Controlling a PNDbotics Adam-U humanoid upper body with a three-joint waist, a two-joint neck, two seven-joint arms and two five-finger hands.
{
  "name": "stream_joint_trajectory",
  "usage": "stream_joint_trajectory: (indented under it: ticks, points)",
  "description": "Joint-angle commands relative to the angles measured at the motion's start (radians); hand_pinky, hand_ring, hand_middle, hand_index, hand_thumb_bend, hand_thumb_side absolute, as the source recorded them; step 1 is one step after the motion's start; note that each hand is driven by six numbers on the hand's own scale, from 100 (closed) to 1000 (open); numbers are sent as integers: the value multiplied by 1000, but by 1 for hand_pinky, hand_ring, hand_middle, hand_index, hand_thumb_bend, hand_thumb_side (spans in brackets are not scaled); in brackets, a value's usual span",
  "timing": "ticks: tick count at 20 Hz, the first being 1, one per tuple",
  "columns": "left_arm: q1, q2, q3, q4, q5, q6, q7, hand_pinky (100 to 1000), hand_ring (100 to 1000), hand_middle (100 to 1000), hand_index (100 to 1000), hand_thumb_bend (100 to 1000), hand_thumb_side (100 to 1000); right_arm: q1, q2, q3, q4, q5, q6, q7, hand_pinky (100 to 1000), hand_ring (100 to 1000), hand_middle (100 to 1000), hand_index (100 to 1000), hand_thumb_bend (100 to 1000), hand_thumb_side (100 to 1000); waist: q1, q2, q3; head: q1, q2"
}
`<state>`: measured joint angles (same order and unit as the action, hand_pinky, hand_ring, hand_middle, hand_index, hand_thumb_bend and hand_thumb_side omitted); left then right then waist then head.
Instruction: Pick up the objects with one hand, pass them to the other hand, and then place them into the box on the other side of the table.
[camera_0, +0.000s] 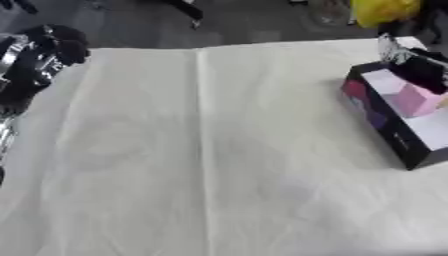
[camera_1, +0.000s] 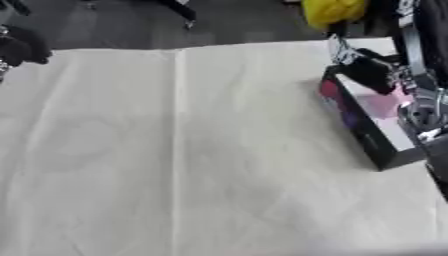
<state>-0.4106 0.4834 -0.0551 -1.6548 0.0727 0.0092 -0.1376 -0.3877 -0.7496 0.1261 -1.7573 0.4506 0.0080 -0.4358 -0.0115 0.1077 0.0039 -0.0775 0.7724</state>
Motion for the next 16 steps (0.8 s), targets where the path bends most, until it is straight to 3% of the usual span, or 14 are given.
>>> stream_joint_trajectory:
  ticks: [1, 7, 12, 13, 16]
  points:
    - [28, -15, 53, -46, -21, -22, 25, 712, 637, 599, 680, 682, 652, -36, -75, -40, 169, -30, 23, -1, 698, 282, 219, 465, 146, 108, 10, -19, 7, -19, -2]
    - [108, -74, 94, -99, -28, -36, 52, 708, 627, 589, 670, 677, 651, -123, -96, -52, 492, -66, 2, 33, 695, 260, 207, 503, 180, 106, 17, -24, 26, -39, -2]
    - [139, -113, 110, -112, -33, -40, 61, 707, 626, 588, 668, 677, 650, -167, -83, -52, 666, -53, -24, 79, 709, 277, 236, 610, 206, 154, 19, -27, 36, -54, -2]
    - [143, -118, 113, -115, -34, -41, 63, 707, 626, 588, 668, 676, 650, -170, -81, -51, 692, -48, -28, 97, 720, 297, 261, 693, 277, 173, 18, -28, 38, -57, -2]
    - [153, -130, 121, -123, -40, -43, 68, 707, 627, 589, 668, 677, 650, -169, -82, -42, 759, -5, -37, 207, 760, 404, 380, 813, 431, 226, 16, -29, 44, -61, -2]
